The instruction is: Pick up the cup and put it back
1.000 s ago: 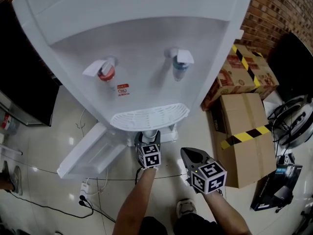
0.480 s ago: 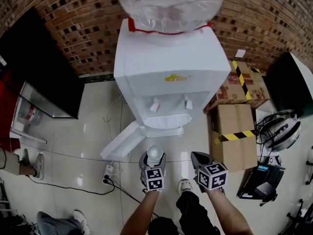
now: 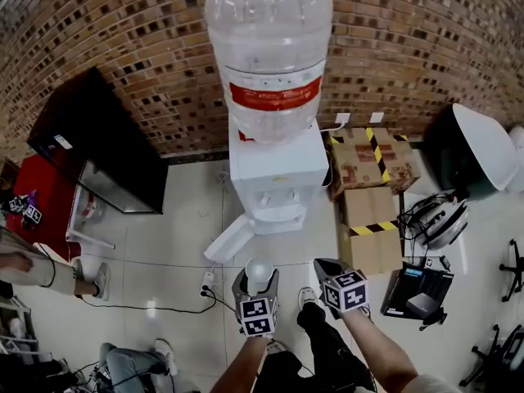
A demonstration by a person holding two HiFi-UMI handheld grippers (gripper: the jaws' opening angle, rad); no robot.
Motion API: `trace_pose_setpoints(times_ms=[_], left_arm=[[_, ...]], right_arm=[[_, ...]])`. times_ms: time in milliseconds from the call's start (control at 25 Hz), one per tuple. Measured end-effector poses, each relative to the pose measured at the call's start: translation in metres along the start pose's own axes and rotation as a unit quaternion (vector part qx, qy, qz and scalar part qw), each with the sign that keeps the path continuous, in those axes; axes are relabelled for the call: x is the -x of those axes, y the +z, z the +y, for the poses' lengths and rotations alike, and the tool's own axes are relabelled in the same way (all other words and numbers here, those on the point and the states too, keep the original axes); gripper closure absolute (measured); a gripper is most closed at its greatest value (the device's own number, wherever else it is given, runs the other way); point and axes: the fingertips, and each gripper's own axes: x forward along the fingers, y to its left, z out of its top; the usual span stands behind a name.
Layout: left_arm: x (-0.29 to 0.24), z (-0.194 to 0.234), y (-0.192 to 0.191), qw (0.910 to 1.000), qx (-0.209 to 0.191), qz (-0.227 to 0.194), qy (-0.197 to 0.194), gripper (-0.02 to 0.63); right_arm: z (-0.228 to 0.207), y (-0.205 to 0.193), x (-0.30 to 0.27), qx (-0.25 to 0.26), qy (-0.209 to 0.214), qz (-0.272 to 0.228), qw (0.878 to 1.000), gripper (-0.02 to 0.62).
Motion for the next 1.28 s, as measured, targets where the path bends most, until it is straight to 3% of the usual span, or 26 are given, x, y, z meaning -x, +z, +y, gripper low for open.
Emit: trace_pose_setpoints(times_ms=[200,480,800,1280], left_arm=[[0.067,-0.020,0.051,1.0000,0.000,-0.006,-0.001,0.265],[0.136,-0.038,0.098,0.9984,-0.026,-0.044,-0.024,0.265],[0.184,-0.047,0.099,0.9972,-0.021,-0.056,-0.046,0.265],[0.201,-0.039,0.084,0.9963,-0.017,-0.055,-0.064,0.265]], right_arm=[[0.030,0.019,0.068,0.019,0.001,0.000,1.000,0.583],[0.077,0.035,0.133,0.031,-0.003,-0.041,0.999,0.583],[0.118,0.032,0.176,-0.017,0.000,-0.078,0.997,0.583],[0.133,0.039,0.188,-0.012,-0.015,-0.099,0.995,0.583]])
